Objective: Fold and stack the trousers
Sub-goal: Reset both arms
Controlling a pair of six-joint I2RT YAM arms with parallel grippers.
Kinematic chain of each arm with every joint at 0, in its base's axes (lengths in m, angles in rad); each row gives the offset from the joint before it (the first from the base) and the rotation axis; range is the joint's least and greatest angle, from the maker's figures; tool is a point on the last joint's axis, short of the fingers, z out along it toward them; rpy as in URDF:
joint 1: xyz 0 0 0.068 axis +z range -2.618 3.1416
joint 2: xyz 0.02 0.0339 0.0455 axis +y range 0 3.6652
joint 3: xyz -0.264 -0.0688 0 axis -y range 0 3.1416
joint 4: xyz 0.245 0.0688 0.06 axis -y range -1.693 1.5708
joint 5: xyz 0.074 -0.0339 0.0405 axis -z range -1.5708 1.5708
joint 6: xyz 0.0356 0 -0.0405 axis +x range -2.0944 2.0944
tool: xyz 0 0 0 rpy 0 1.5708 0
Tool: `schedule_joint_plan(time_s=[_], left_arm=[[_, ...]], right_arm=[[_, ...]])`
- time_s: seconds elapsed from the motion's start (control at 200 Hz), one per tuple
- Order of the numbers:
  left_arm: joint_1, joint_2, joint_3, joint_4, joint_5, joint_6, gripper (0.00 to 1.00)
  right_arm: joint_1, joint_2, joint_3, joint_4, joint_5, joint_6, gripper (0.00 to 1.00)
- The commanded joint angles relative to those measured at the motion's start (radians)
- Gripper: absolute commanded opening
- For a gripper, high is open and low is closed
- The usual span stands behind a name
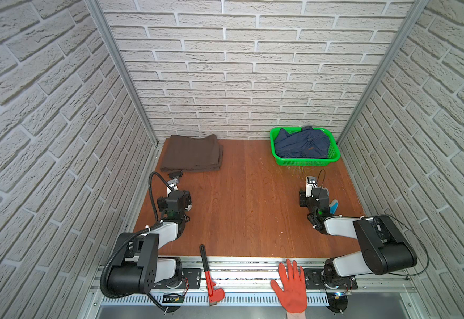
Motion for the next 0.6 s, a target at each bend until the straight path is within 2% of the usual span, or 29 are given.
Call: schedule_joint_plan(time_s=[0.0,0.06,0.19,0.325,0.43,0.555,0.595], left_arm=[[0.009,0.049,0.078,0.084,0.085,0.074,0.98],[0.01,0.067,0.093,0.083,0.094,0.098,0.98],[0.026,0.076,0.091,0.109,0.114,0.112,0.98],[0.025,0.043,0.082,0.065,0.122,0.064,0.98],[0.031,0.026,0.055,0.098,0.116,0.053,0.98],[0.034,0.074,0.062,0.174,0.109,0.116,0.98],[0.038,0.114,0.046,0.253,0.113,0.125,0.98]], right_arm=[[-0.025,-0.004,0.018,0.082,-0.106,-0.015,0.56],[-0.032,0.001,0.033,0.062,-0.118,-0.011,0.56],[-0.035,-0.001,0.035,0.056,-0.122,-0.009,0.64],[-0.036,-0.001,0.035,0.058,-0.122,-0.009,0.83],[-0.036,-0.001,0.033,0.058,-0.121,-0.01,0.98],[-0.036,-0.001,0.033,0.058,-0.121,-0.011,0.99],[-0.035,0.0,0.034,0.058,-0.121,-0.011,0.99]])
